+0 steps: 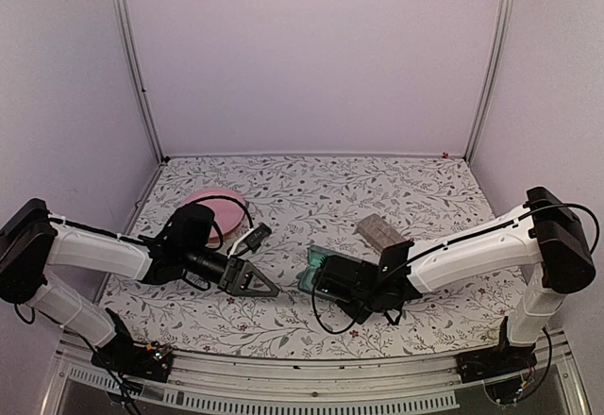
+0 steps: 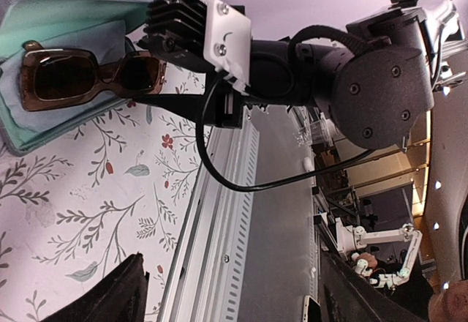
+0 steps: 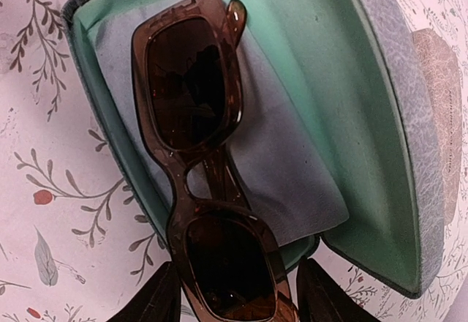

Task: Organize the sunglasses
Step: Adjust the sunglasses in the sunglasses case.

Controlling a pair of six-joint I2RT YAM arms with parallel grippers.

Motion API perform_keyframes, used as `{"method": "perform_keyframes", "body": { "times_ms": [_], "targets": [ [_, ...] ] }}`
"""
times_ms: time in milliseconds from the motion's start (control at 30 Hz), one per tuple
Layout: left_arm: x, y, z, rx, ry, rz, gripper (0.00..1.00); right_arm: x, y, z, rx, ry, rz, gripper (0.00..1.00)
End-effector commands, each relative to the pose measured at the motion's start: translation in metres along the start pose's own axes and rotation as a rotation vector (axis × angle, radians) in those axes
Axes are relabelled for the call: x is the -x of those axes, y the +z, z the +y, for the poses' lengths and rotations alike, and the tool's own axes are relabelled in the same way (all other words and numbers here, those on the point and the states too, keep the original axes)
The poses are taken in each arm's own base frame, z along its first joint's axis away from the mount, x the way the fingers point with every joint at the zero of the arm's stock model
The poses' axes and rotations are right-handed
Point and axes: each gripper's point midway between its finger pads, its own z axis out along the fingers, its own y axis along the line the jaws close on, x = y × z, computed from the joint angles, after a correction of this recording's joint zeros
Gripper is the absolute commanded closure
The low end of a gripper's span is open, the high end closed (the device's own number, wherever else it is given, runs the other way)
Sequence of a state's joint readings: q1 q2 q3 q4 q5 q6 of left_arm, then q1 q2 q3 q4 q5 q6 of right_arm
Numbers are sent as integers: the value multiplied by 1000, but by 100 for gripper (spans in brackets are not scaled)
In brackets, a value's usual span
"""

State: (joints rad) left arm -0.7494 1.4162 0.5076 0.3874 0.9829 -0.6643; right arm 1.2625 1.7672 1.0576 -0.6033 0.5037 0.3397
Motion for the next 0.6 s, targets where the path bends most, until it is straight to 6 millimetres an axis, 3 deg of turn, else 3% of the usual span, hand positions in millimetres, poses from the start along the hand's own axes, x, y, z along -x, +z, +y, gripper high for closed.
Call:
{"method": "perform_keyframes", "body": {
  "times_ms": [0, 567],
  "targets": [
    [-1, -1, 2, -8, 1, -5, 19, 15, -11, -3, -7, 3, -45, 45],
    [-2, -1, 3, -8, -5, -6, 19, 26, -10, -1, 6, -57, -83, 43]
  ]
}}
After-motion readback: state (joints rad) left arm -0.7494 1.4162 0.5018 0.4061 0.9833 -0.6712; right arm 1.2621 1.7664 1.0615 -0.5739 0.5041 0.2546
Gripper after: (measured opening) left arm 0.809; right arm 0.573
